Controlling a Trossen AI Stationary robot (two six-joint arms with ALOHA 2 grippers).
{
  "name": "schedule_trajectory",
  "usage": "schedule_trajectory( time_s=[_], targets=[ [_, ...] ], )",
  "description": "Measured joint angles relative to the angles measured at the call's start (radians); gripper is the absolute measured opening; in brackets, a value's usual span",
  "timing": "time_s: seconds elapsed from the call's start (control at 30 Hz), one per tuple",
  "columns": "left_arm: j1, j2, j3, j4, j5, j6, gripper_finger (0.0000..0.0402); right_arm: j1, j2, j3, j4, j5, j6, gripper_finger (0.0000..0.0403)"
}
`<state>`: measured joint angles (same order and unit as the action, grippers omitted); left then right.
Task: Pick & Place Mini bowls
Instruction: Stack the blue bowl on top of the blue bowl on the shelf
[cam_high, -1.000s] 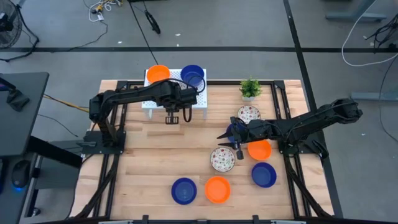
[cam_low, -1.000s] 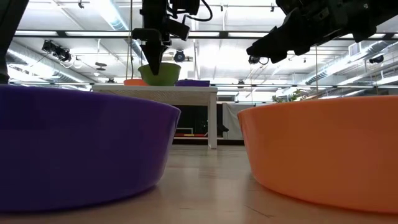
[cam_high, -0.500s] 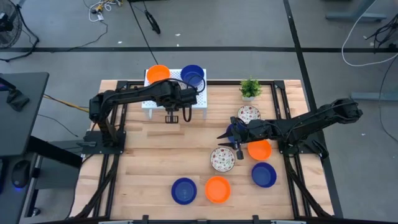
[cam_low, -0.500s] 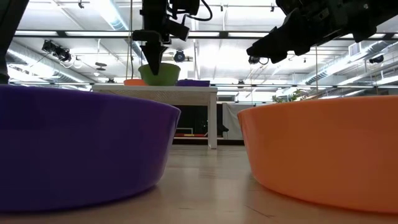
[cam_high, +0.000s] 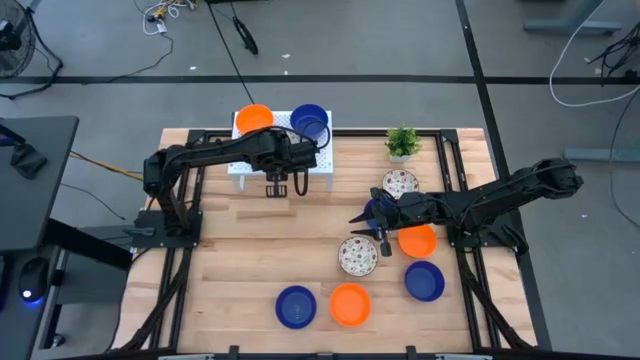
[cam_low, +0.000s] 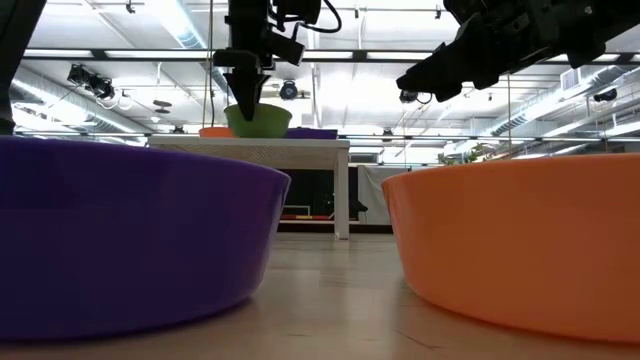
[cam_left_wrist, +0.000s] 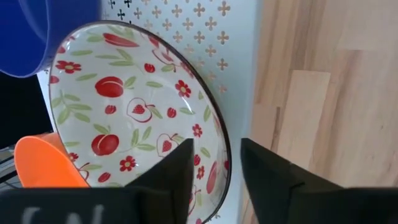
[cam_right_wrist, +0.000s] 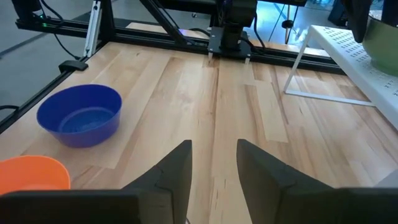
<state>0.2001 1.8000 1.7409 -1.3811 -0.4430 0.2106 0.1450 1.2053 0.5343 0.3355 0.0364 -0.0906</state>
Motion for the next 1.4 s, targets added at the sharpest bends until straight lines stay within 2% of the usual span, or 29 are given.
schedule_trajectory(
  time_s=[0.23, 0.37, 0.6, 0.73, 0.83, 0.97, 1.13, 1.27, 1.4],
  targets=[
    [0.0, -0.007, 0.0, -0.028, 0.002, -0.029, 0.0235, 0.0, 0.0, 0.0, 0.0, 0.0, 0.0, 0.013],
    [-0.005, -0.039, 0.0, -0.047, 0.002, -0.074, 0.0266, 0.0, 0.0, 0.0, -0.001, 0.0, 0.0, 0.013],
    [-0.062, -0.161, 0.0, -0.06, 0.038, -0.218, 0.0271, 0.0, 0.0, 0.0, -0.018, 0.0, -0.001, 0.013],
    [-0.141, -0.243, -0.005, -0.046, 0.049, -0.315, 0.0262, 0.0, 0.0, 0.0, -0.055, 0.0, -0.006, 0.013],
    [-0.223, -0.321, -0.073, 0.042, 0.014, -0.359, 0.0254, 0.001, 0.0, 0.0, -0.097, 0.0, -0.02, 0.013],
    [-0.333, -0.443, -0.255, 0.248, -0.032, -0.396, 0.0243, 0.001, -0.003, 0.0, -0.181, 0.0, -0.023, 0.013],
    [-0.446, -0.554, -0.555, 0.646, -0.067, -0.426, 0.0233, 0.001, -0.016, 0.001, -0.33, -0.003, -0.029, 0.013],
    [-0.508, -0.559, -0.777, 1.048, -0.08, -0.352, 0.0231, 0.001, -0.036, 0.014, -0.519, 0.014, -0.054, 0.0131],
    [-0.533, -0.504, -0.947, 1.453, -0.084, -0.278, 0.0231, 0.001, -0.041, 0.102, -0.784, 0.093, 0.035, 0.0142]
  ],
)
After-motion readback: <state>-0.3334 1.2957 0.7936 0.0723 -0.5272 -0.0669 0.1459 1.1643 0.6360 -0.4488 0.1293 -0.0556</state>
